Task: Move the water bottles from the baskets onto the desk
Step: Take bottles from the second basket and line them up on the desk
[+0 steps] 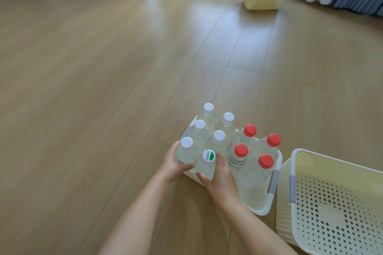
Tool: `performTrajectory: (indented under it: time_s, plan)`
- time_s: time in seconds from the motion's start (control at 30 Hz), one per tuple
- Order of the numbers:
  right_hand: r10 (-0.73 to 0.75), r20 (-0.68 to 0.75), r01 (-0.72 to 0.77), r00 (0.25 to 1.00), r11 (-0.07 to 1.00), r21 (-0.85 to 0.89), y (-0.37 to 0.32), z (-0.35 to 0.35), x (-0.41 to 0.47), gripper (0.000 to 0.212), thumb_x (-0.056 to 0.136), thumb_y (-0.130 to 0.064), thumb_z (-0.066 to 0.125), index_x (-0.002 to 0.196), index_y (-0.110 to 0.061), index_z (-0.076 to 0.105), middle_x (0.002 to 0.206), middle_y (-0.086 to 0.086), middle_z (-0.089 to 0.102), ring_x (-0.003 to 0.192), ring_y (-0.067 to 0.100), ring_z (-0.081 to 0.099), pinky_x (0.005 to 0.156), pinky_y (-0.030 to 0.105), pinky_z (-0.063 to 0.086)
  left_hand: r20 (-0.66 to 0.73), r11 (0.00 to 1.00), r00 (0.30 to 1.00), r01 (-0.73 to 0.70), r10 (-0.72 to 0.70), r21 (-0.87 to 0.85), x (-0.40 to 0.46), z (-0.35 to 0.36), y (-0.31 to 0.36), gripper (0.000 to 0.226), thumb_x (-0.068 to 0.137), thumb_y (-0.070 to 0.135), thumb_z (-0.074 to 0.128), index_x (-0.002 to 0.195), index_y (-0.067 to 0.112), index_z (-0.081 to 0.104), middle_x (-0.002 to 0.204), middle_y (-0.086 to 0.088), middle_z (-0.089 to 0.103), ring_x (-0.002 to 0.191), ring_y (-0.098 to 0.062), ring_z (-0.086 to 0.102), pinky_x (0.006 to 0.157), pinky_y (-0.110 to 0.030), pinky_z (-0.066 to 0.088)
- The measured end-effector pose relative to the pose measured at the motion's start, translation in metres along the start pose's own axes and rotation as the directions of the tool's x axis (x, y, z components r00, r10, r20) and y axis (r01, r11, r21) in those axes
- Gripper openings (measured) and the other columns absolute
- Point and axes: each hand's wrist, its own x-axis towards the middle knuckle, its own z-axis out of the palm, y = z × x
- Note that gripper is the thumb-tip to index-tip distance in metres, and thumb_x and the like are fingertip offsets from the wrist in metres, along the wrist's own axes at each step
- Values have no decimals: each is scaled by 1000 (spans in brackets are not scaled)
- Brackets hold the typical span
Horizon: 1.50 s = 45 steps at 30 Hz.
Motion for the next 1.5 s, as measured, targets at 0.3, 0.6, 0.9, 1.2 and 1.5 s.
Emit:
performTrajectory:
  time_s: [0.3,0.6,0.9,1.2,1.5]
  plan:
    - [2,47,-5,999,999,54,3,-4,2,71,81,-39,69,139,-20,32,137,-4,44,122,14,48,93,25,43,-37,998,998,-51,52,25,-1,2,-9,57,64,2,81,104,34,58,104,3,69,99,-15,64,82,-26,53]
    - [-131,-40,135,991,984,114,-6,-41,-12,66,76,-34,75,132,-18,44,126,-5,50,113,8,48,91,18,36,-90,991,989,-125,121,-42,-29,-17,36,54,53,13,87,101,26,64,90,8,72,82,-2,67,68,-15,52]
    - [-117,-111,161,987,780,604,-67,-155,-19,37,74,-26,77,108,-22,62,95,4,68,86,22,65,79,37,55,-92,873,961,-274,259,-404,-82,-44,114,48,65,32,73,107,10,67,101,-14,71,89,-27,69,82,-40,54]
    - [-112,190,-112,975,489,865,-64,-172,-29,95,44,-61,82,116,-2,62,96,14,68,76,24,69,65,33,56,200,741,957,-21,209,-671,-101,-23,117,80,57,52,79,118,7,53,95,-14,60,77,-27,65,75,-38,53]
    - [-125,270,-177,955,492,852,-36,-144,-34,108,38,-66,84,120,0,58,102,19,67,94,34,67,89,47,53,341,720,918,97,202,-687,-100,12,87,67,41,41,91,95,8,71,82,-13,70,68,-26,70,62,-35,59]
